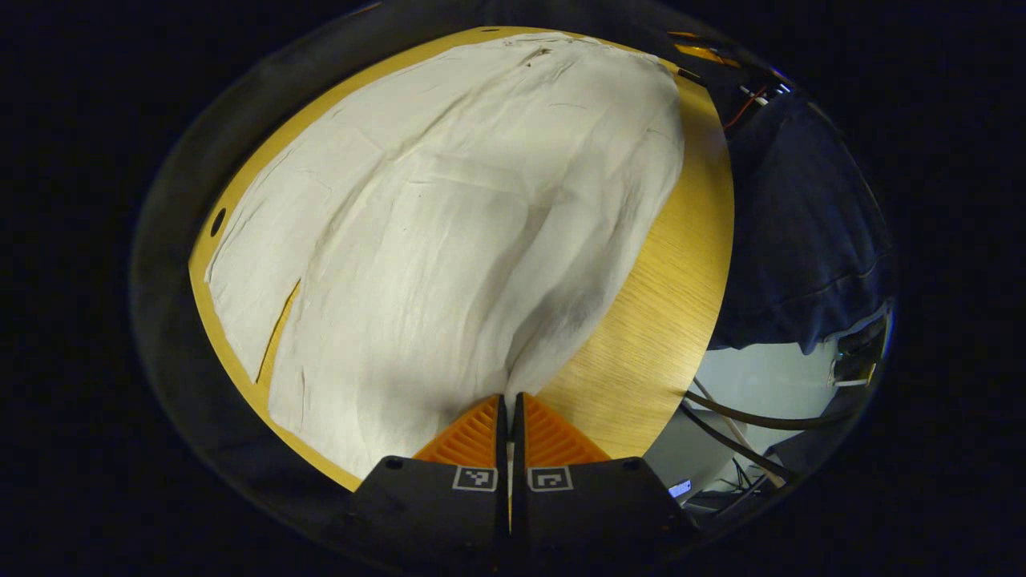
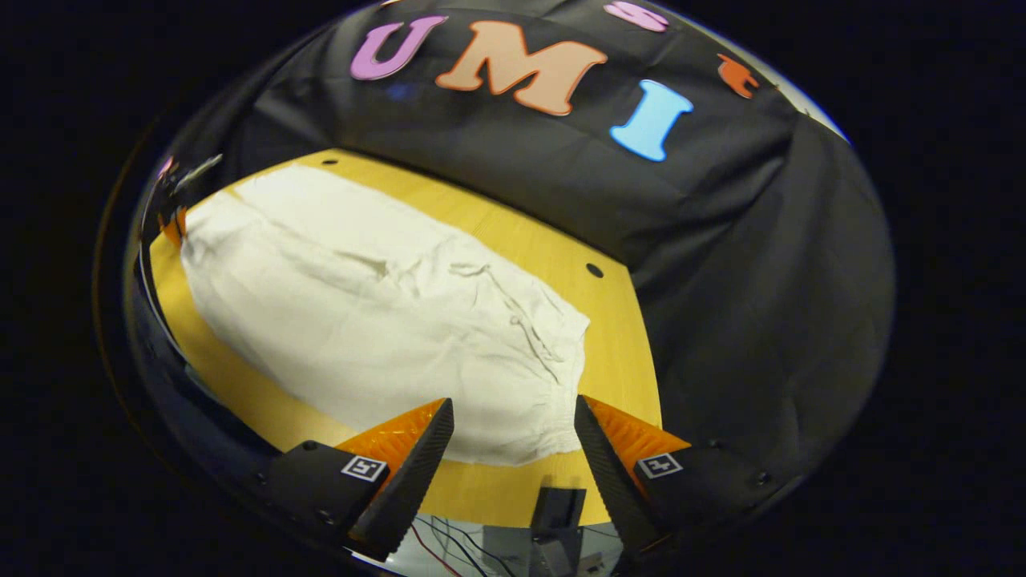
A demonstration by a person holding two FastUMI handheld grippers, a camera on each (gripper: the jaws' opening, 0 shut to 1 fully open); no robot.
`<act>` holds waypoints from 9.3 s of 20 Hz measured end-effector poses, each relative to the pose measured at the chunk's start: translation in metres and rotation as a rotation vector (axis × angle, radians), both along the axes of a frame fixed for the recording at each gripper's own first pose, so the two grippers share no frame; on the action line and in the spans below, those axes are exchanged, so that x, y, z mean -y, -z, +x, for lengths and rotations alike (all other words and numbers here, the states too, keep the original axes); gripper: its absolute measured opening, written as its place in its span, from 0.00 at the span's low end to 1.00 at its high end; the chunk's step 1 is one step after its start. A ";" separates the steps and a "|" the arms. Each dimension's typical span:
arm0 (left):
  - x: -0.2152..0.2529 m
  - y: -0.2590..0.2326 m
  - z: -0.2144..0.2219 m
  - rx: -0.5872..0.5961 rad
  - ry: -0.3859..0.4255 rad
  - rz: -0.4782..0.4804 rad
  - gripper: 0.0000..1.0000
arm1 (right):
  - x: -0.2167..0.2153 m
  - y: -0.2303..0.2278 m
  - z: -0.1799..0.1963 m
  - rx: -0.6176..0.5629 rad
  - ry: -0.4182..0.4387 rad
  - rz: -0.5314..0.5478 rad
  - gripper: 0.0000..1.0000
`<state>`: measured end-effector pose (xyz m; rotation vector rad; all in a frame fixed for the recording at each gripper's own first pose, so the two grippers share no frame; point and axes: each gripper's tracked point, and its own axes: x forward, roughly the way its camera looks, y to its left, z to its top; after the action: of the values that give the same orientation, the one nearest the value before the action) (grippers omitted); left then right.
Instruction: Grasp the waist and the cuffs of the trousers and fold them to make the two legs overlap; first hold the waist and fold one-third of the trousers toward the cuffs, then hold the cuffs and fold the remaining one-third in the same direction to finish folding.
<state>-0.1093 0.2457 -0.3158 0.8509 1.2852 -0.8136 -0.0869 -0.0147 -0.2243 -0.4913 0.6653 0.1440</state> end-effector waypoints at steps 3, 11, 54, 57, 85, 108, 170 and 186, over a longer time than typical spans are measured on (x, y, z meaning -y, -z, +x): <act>0.000 0.000 0.000 0.010 -0.011 0.012 0.00 | 0.003 0.024 -0.001 -0.091 -0.146 -0.077 0.97; 0.000 0.001 0.001 0.038 -0.030 0.058 0.00 | 0.001 0.080 0.006 -0.286 -0.428 -0.200 0.97; -0.004 -0.031 0.029 -0.045 0.021 0.145 0.00 | -0.007 0.096 0.024 -0.589 -0.340 -0.043 0.02; -0.003 -0.061 0.082 0.066 0.025 0.139 0.00 | -0.010 0.070 0.056 -0.472 -0.267 0.007 0.02; 0.003 -0.074 0.432 0.855 -0.559 -0.083 0.65 | -0.032 0.047 0.337 -0.009 0.159 0.330 0.56; 0.073 -0.136 0.405 0.988 -0.704 -0.465 0.97 | 0.101 0.076 0.210 -0.016 0.729 0.769 0.96; 0.044 -0.146 0.369 1.022 -0.891 -0.554 0.97 | -0.314 -0.021 0.208 0.016 -0.203 0.734 0.01; 0.029 -0.130 0.377 0.966 -1.023 -0.520 0.95 | -0.282 -0.047 0.164 -0.043 -0.198 0.622 0.97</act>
<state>0.2674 0.2164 -0.1862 0.0320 0.4434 0.1384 0.0771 0.2672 -0.1777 0.0477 0.5754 0.5309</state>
